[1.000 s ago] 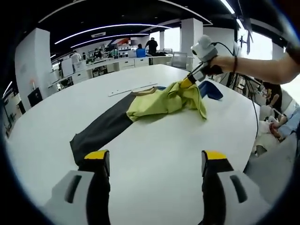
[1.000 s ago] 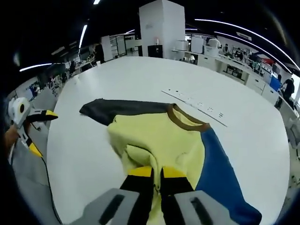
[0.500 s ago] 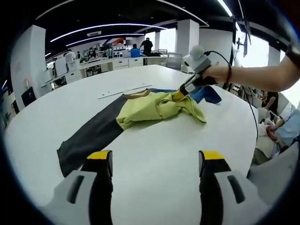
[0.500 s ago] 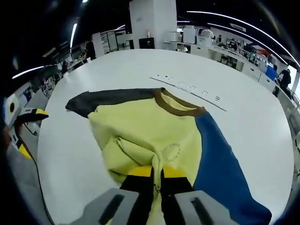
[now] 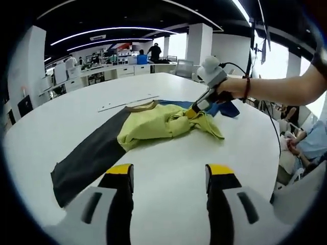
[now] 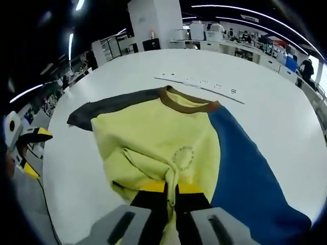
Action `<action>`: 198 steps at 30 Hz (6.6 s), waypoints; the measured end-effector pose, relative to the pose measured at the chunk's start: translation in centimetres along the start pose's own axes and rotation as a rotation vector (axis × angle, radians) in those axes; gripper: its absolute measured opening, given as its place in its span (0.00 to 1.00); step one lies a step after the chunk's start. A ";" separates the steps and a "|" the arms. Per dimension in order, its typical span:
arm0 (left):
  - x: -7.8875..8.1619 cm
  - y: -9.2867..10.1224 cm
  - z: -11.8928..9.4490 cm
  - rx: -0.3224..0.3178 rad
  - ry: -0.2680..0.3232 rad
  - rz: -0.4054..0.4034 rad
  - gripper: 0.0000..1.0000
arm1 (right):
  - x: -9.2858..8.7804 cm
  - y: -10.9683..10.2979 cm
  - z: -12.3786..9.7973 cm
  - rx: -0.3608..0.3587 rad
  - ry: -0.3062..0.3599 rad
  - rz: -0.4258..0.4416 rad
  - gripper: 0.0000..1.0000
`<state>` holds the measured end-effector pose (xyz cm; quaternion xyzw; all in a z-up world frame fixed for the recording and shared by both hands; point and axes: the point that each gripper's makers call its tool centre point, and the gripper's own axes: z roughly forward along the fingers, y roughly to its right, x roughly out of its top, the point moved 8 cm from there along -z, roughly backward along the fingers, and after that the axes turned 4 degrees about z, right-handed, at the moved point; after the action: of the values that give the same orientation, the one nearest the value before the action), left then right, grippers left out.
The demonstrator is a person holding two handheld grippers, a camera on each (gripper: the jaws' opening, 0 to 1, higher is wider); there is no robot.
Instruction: Fold the garment on the visible template until the final outline fits inside the template.
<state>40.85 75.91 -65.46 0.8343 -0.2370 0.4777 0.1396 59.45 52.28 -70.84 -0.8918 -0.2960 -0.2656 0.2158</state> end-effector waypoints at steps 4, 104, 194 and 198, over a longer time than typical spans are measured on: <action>1.0 0.2 1.8 -0.026 0.014 0.007 0.51 | -0.2 0.1 -0.1 0.017 0.018 0.058 0.02; 5.5 0.0 8.6 -0.101 0.086 -0.097 0.00 | -4.8 -3.3 -8.0 -0.095 0.059 0.209 0.39; -3.4 1.0 6.1 0.031 -0.149 -0.053 0.08 | -11.2 -8.8 -6.2 -0.359 0.047 0.499 0.00; -3.4 1.2 6.1 0.036 -0.160 -0.038 0.07 | -11.3 -8.6 -6.7 -0.328 0.066 0.572 0.14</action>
<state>43.22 73.01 -71.47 0.8766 -0.2231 0.4108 0.1141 43.86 50.28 -70.49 -0.9525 0.0203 -0.2672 0.1447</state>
